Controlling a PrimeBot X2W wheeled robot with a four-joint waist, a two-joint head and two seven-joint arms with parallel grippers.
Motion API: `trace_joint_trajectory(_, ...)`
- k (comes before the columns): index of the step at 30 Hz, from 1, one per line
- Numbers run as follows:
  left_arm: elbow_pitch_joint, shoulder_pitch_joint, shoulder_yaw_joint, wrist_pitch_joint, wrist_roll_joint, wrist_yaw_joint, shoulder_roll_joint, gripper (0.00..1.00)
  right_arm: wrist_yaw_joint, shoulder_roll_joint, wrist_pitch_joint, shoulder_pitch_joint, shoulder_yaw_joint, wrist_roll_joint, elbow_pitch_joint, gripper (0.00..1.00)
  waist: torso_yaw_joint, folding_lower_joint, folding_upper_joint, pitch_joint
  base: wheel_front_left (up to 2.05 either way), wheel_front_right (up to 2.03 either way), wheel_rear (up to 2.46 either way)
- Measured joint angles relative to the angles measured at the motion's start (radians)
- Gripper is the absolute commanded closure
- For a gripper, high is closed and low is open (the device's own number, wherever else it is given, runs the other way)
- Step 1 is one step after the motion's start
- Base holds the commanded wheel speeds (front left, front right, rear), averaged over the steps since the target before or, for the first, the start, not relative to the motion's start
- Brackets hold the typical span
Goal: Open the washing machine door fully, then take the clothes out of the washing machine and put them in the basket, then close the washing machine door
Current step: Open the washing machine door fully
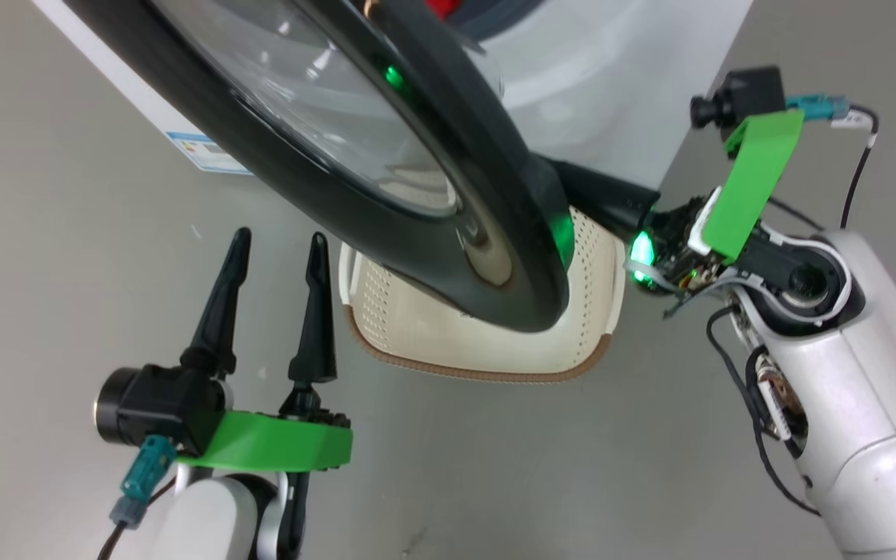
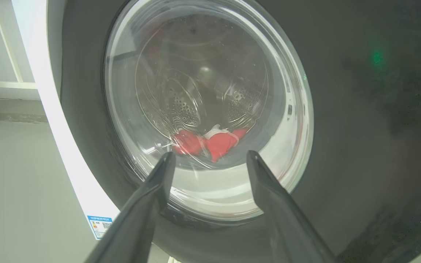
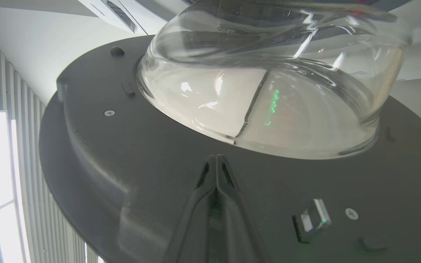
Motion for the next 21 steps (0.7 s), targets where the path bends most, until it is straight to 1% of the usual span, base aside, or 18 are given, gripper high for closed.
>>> trace_joint_trajectory(10,0.005,0.038,0.001,0.000,-0.023,0.002,0.000,0.00,0.000,0.010,0.021,0.066,0.021,0.000,-0.008,1.00,0.053,0.0000,0.0000,-0.057,0.00,0.00,0.00)
trace_joint_trajectory(17,0.005,0.060,0.000,0.000,-0.053,0.017,0.000,0.00,0.000,0.014,0.021,0.121,0.028,-0.002,-0.035,1.00,0.108,0.0000,0.0000,-0.083,0.00,0.00,0.00)
trace_joint_trajectory(21,0.006,0.075,0.000,0.000,-0.062,0.017,0.000,0.00,0.000,0.015,0.023,0.142,0.030,-0.001,-0.046,1.00,0.140,0.0000,0.0000,-0.095,0.00,0.00,0.00)
